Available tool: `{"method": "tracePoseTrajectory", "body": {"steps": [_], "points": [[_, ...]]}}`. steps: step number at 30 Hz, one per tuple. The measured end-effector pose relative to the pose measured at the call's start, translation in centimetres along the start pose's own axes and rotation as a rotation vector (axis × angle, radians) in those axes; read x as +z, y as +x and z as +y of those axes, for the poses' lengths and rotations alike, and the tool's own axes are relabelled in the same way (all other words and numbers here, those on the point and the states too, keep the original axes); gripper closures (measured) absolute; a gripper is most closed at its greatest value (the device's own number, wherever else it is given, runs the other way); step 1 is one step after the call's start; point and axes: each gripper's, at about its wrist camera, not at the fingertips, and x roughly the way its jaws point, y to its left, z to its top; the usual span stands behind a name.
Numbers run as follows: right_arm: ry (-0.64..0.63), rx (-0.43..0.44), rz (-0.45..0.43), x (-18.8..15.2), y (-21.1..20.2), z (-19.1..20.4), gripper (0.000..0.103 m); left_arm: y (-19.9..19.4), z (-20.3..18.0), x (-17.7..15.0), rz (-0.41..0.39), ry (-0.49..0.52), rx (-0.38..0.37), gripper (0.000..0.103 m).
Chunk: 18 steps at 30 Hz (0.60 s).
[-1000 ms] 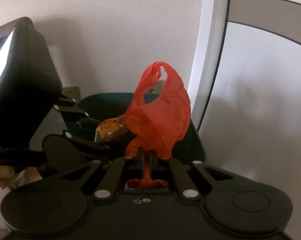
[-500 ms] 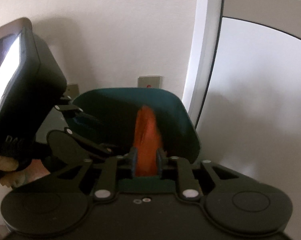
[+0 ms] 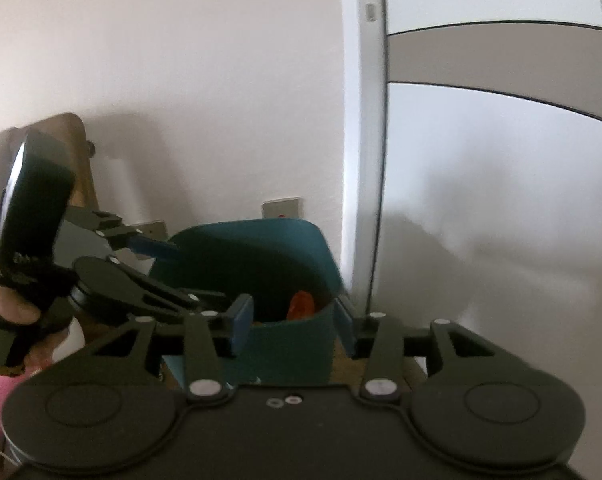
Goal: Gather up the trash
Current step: 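Lower both tools back under the furniture toward the remaining trash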
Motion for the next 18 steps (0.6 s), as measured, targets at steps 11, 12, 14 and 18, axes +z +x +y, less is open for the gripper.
{"method": "tracePoseTrajectory", "body": {"steps": [11, 12, 14, 18], "points": [[0.036, -0.016, -0.005, -6.2, -5.7, -3.8, 0.048, -4.8, -5.7, -2.0, -0.14, -0.027, -0.114, 0.002], [0.04, -0.015, 0.003, -7.2, -5.9, -4.2, 0.048, -4.7, -6.4, -2.2, -0.145, -0.03, -0.126, 0.002], [0.046, -0.022, 0.015, -9.0, -6.3, -5.0, 0.047, -4.1, -7.7, -2.8, -0.146, -0.045, -0.16, 0.002], [0.067, -0.036, 0.046, -13.6, -6.5, -7.0, 0.046, -1.6, -10.7, -4.5, -0.125, -0.102, -0.242, 0.001]]}}
